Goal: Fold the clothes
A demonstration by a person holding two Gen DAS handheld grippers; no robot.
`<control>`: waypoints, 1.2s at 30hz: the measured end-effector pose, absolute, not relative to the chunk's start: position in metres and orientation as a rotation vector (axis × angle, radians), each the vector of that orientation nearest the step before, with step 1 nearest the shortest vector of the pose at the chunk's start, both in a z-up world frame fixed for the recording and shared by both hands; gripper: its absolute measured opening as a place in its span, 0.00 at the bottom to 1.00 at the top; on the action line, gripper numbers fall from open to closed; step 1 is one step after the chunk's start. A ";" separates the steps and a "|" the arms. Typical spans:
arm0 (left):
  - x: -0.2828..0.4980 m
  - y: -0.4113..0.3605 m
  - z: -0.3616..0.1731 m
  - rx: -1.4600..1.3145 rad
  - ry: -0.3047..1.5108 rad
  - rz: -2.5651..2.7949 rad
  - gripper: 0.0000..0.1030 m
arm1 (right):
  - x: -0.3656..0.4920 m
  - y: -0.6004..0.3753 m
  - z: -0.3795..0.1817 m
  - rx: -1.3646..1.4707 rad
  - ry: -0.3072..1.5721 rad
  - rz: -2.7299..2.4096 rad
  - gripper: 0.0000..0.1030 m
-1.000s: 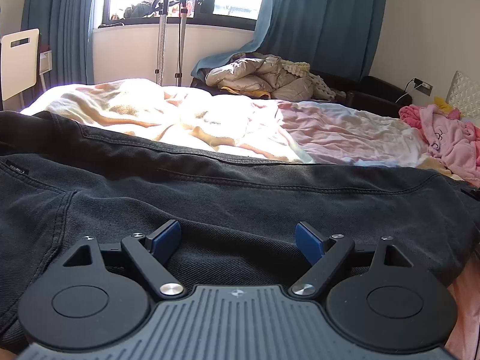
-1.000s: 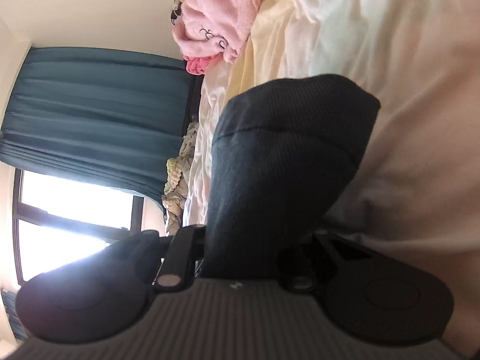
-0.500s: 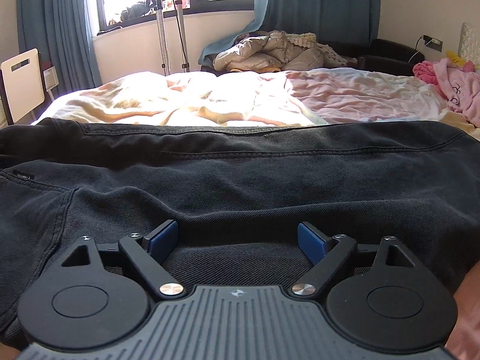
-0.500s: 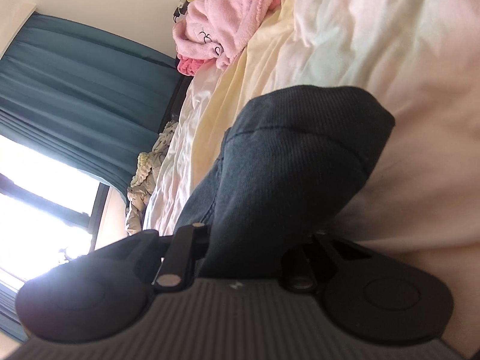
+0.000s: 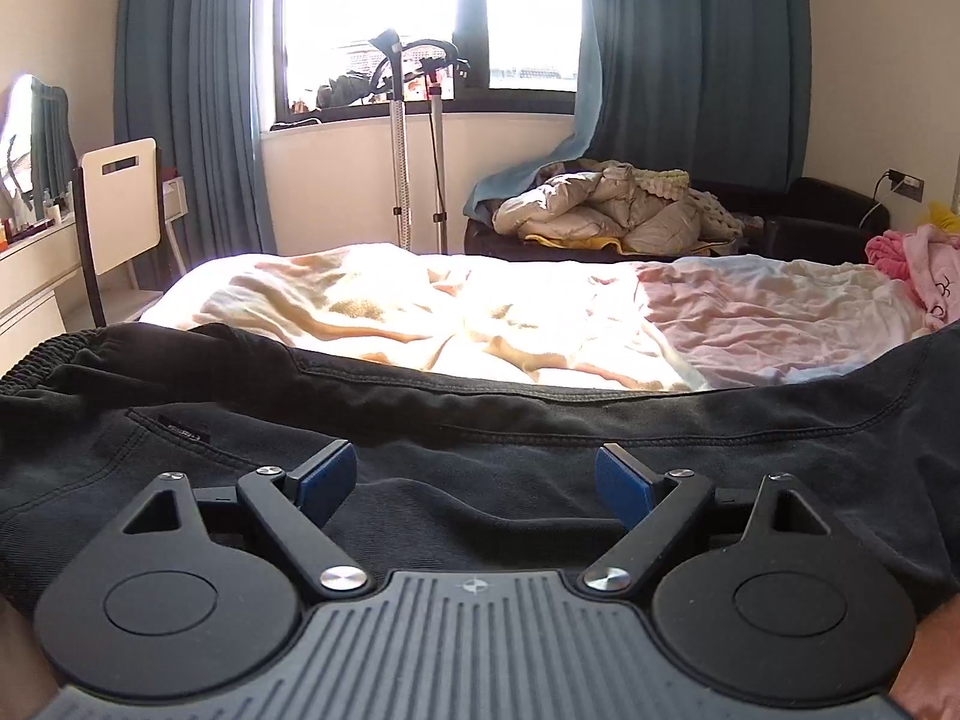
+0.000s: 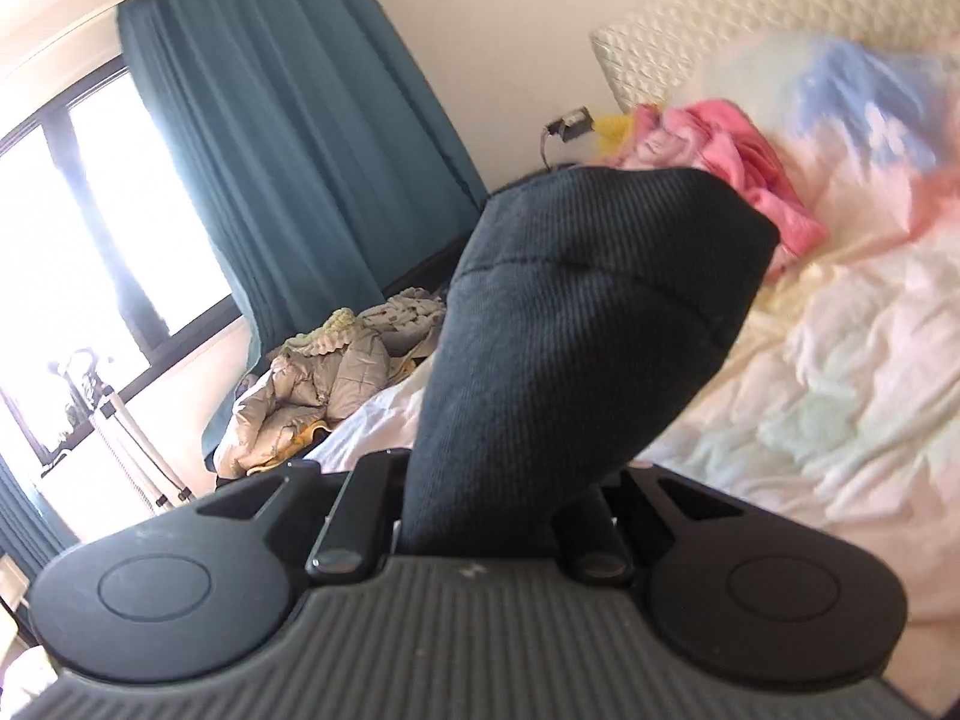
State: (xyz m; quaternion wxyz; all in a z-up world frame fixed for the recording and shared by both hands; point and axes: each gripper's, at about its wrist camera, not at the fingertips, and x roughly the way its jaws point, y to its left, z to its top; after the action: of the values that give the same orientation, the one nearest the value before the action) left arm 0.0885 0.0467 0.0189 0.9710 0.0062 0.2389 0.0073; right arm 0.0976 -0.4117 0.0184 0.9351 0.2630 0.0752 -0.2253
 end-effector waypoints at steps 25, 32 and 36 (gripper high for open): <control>0.074 0.145 0.052 -0.290 0.340 -0.009 0.86 | 0.088 -0.013 -0.065 -0.350 0.278 0.257 0.34; 0.075 0.135 0.041 -0.306 0.383 -0.101 0.86 | 0.054 -0.050 -0.030 -0.343 0.279 0.433 0.56; 0.071 0.122 0.036 -0.283 0.391 -0.140 0.86 | 0.031 -0.101 -0.013 -0.289 0.270 0.483 0.58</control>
State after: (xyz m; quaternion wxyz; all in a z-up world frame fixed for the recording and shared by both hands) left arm 0.0713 0.1218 0.0362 0.9686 -0.1398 0.1935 -0.0692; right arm 0.0313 -0.1009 -0.0135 0.9516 -0.1424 0.1329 0.2376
